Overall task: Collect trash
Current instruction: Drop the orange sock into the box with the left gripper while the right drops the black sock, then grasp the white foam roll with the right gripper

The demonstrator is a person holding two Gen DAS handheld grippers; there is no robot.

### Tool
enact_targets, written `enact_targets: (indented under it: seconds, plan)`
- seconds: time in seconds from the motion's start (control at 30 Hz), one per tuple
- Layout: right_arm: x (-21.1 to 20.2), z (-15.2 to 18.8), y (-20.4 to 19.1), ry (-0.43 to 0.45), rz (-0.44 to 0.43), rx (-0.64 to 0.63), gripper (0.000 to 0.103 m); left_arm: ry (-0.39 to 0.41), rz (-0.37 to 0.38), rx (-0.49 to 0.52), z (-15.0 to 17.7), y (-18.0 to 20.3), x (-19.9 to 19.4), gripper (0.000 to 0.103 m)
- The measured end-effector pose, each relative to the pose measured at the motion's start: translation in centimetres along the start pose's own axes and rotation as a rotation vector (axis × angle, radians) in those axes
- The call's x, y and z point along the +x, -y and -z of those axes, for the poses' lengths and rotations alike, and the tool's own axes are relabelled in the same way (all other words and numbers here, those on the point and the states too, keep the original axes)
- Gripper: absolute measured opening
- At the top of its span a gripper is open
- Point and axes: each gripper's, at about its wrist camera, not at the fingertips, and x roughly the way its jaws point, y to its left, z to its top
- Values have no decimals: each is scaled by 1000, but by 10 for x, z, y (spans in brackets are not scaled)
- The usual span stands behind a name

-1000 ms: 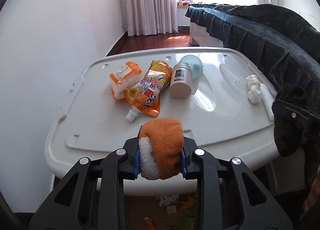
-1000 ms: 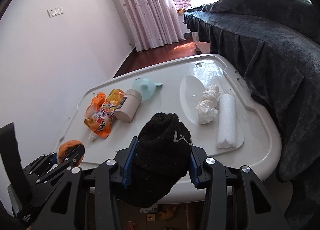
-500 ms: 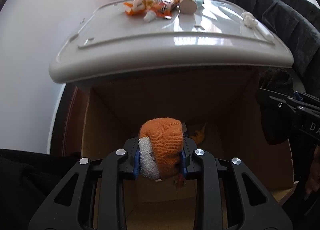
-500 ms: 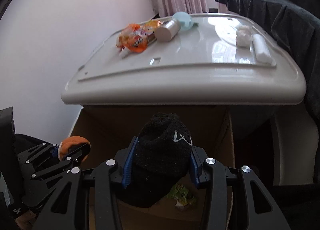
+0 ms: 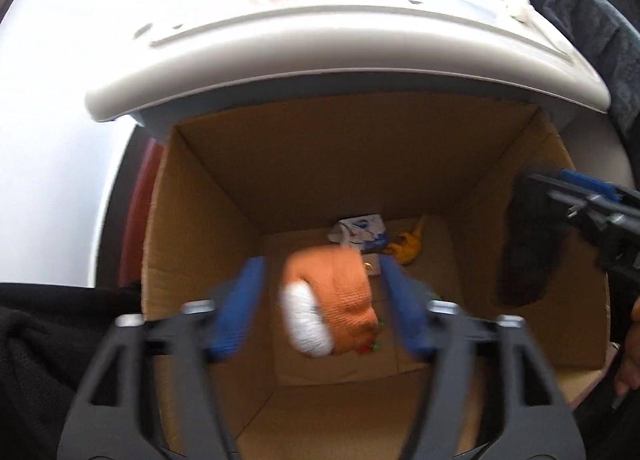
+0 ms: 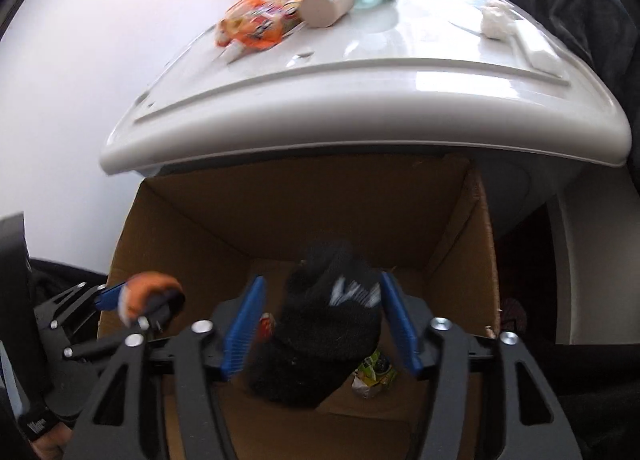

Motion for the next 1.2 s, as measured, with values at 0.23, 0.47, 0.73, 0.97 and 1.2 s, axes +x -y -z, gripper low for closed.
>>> enact_targets:
  seconds: [0.23,0.47,0.73,0.97,1.2]
  plan:
    - [-10,-7,18,54,26,88,64,15,22,-24,-1,-3,-4,78]
    - [-12,-10,21,61,38,103,67,18,29,-30,-2,-1,-2,78]
    - [-40,-71,52,160,123,109,70,20,57,-31,-2,3,-2,78]
    - [-32,-154,116,152,305,169,70,16,90,-17,-4,6,-2,78]
    - [12,-191,155,28,398,162,64,1,122,-54,-6,0,4,78]
